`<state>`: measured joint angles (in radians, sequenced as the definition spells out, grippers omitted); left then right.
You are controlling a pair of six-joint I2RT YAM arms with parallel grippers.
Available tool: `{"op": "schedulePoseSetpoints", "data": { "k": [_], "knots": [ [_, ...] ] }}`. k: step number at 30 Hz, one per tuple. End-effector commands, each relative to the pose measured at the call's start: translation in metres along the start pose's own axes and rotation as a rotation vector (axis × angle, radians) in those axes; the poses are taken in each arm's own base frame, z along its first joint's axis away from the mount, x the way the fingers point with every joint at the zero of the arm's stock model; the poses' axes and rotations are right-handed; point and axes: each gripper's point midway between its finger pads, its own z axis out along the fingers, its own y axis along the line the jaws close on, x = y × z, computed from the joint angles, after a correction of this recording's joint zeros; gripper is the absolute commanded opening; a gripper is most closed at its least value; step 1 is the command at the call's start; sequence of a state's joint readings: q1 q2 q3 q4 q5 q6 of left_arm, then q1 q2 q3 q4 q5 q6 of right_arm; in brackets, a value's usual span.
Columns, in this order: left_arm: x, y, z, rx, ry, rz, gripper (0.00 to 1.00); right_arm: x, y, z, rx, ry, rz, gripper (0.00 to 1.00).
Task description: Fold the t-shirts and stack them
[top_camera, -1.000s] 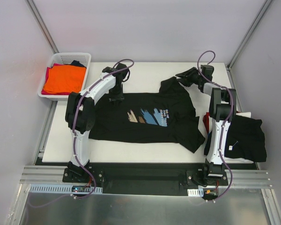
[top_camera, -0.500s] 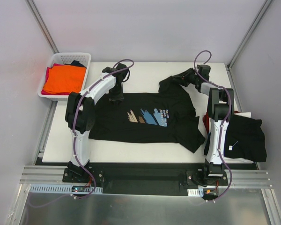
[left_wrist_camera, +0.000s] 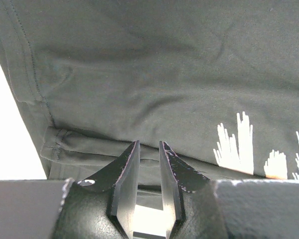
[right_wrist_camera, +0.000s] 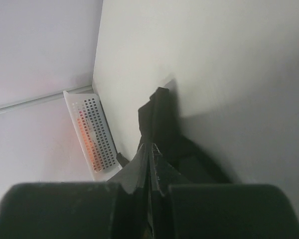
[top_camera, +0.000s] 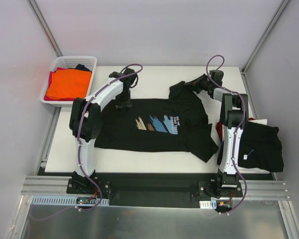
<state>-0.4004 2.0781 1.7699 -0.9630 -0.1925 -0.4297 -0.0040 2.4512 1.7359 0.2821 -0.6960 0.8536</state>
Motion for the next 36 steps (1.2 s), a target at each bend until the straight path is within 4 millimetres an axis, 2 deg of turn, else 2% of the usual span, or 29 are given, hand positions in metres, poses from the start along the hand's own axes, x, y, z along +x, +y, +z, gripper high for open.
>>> {"op": "schedulePoseSetpoints", "data": {
  "k": [1,5,7,8,12,14,15,17,18,19,20,21,22,24,28,32,36],
  "knots": [
    [0.002,0.003,-0.009,-0.015,-0.007,0.008,0.22,-0.016,0.024,-0.026,-0.033,-0.051,-0.059,0.01],
    [0.001,-0.001,-0.007,-0.002,-0.002,-0.003,0.22,-0.025,0.056,-0.059,-0.067,-0.086,-0.108,0.01],
    [0.000,-0.003,-0.007,0.007,0.001,-0.008,0.22,-0.029,0.060,-0.072,-0.062,-0.099,-0.113,0.01],
    [-0.001,-0.005,-0.007,0.012,-0.002,-0.009,0.22,-0.028,0.069,-0.081,-0.071,-0.107,-0.131,0.01],
    [-0.005,-0.009,-0.008,0.027,-0.006,-0.017,0.22,-0.024,0.075,-0.098,-0.054,-0.101,-0.143,0.01],
    [-0.006,-0.010,-0.009,0.032,-0.007,-0.017,0.22,-0.019,0.071,-0.098,-0.039,-0.071,-0.148,0.01],
    [-0.006,-0.010,-0.010,0.034,-0.008,-0.018,0.22,-0.018,0.063,-0.094,-0.027,-0.058,-0.144,0.17],
    [-0.006,-0.011,-0.010,0.036,-0.008,-0.016,0.22,-0.019,0.052,-0.088,-0.007,-0.058,-0.143,0.38],
    [-0.006,-0.010,-0.011,0.036,-0.008,-0.015,0.22,-0.022,0.051,-0.085,-0.006,-0.061,-0.156,0.46],
    [-0.005,-0.010,-0.010,0.033,-0.006,-0.014,0.22,-0.023,0.034,-0.074,0.015,-0.048,-0.142,0.47],
    [-0.004,-0.009,-0.011,0.034,-0.008,-0.015,0.22,-0.024,0.030,-0.069,0.013,-0.037,-0.136,0.46],
    [-0.003,-0.009,-0.009,0.033,-0.003,-0.014,0.22,-0.027,0.028,-0.064,0.003,-0.031,-0.133,0.32],
    [0.000,-0.008,-0.008,0.030,0.002,-0.014,0.22,-0.028,0.024,-0.057,-0.011,-0.021,-0.109,0.23],
    [0.002,-0.007,-0.010,0.032,0.000,-0.018,0.22,-0.026,0.032,-0.053,-0.054,-0.006,-0.117,0.06],
    [0.005,-0.006,-0.009,0.034,0.006,-0.021,0.22,-0.007,0.047,-0.052,-0.076,0.033,-0.140,0.04],
    [0.002,-0.010,-0.010,0.044,0.003,-0.027,0.22,0.002,0.038,-0.043,-0.064,0.070,-0.114,0.04],
    [-0.003,-0.012,-0.011,0.052,-0.006,-0.031,0.22,0.010,0.037,-0.037,-0.065,0.095,-0.109,0.04]
  ]
}}
